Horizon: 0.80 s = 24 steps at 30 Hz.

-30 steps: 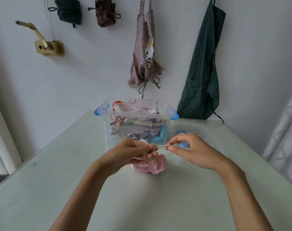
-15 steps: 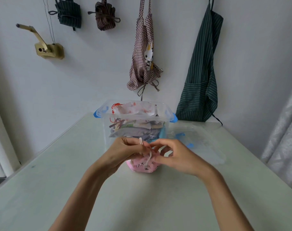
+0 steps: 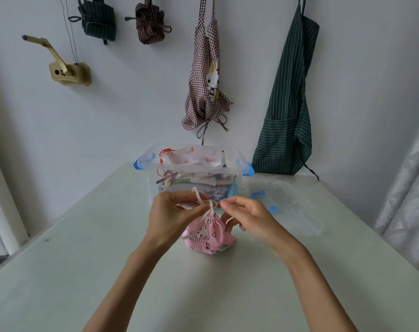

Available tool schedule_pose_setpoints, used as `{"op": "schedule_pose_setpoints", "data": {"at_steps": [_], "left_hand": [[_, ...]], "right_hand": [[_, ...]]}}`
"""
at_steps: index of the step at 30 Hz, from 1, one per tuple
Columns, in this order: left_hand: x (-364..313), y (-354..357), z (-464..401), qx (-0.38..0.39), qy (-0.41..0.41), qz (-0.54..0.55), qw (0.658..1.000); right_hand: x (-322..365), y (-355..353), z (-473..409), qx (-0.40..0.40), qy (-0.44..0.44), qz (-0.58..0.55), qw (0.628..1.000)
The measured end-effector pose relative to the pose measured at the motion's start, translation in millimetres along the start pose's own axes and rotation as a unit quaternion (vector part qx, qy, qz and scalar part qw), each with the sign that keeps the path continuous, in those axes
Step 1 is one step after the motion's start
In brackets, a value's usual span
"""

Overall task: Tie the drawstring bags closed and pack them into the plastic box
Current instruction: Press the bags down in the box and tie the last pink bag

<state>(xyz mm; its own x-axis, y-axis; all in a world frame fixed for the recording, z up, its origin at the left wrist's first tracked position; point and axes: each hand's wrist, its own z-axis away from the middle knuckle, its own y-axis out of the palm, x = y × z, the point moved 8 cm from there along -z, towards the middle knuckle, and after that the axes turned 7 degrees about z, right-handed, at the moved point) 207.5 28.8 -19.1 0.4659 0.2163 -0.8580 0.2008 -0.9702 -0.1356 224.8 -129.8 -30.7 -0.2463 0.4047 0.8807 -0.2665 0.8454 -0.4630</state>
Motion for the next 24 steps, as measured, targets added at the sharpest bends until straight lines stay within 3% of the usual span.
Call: {"op": "schedule_pose_setpoints", "data": {"at_steps": [4,8,10,12,13,15,16,18,20,22,23,24], "left_hand": [[1,6,0,0.011,0.009,-0.017,1.000],[6,9,0,0.038,-0.008,0.007,0.999],[6,15,1,0.069,-0.014,0.027,0.997],[5,20,1,0.081,-0.015,0.048,0.995],[5,21,1,0.077,-0.018,0.060,0.995],[5,20,0,0.066,-0.025,0.085,0.994],[3,19,-1,0.066,-0.025,0.094,0.993],[-1,19,-1,0.073,-0.020,0.109,0.991],[-2,20,0,0.080,-0.015,0.112,0.990],[1,20,0,0.082,-0.022,0.113,0.990],[3,19,0,0.082,-0.026,0.113,0.990],[5,19,1,0.084,-0.029,0.109,0.990]], "right_hand": [[-8,13,1,0.041,0.025,-0.062,0.997],[-6,4,-1,-0.020,0.034,-0.057,0.998],[4,-12,0,-0.107,-0.015,0.049,0.993],[19,-21,4,-0.184,-0.062,0.174,0.965],[20,-20,2,-0.188,-0.063,0.174,0.965],[10,-6,-4,-0.101,-0.004,-0.042,0.994],[3,9,-6,-0.020,0.040,-0.199,0.979],[3,33,-4,0.096,0.081,-0.442,0.888],[-4,32,-6,0.068,0.092,-0.470,0.875],[-10,18,-6,0.006,0.065,-0.335,0.940],[-7,7,-5,-0.035,0.045,-0.169,0.984],[-1,-3,-2,-0.089,0.013,0.032,0.995]]}}
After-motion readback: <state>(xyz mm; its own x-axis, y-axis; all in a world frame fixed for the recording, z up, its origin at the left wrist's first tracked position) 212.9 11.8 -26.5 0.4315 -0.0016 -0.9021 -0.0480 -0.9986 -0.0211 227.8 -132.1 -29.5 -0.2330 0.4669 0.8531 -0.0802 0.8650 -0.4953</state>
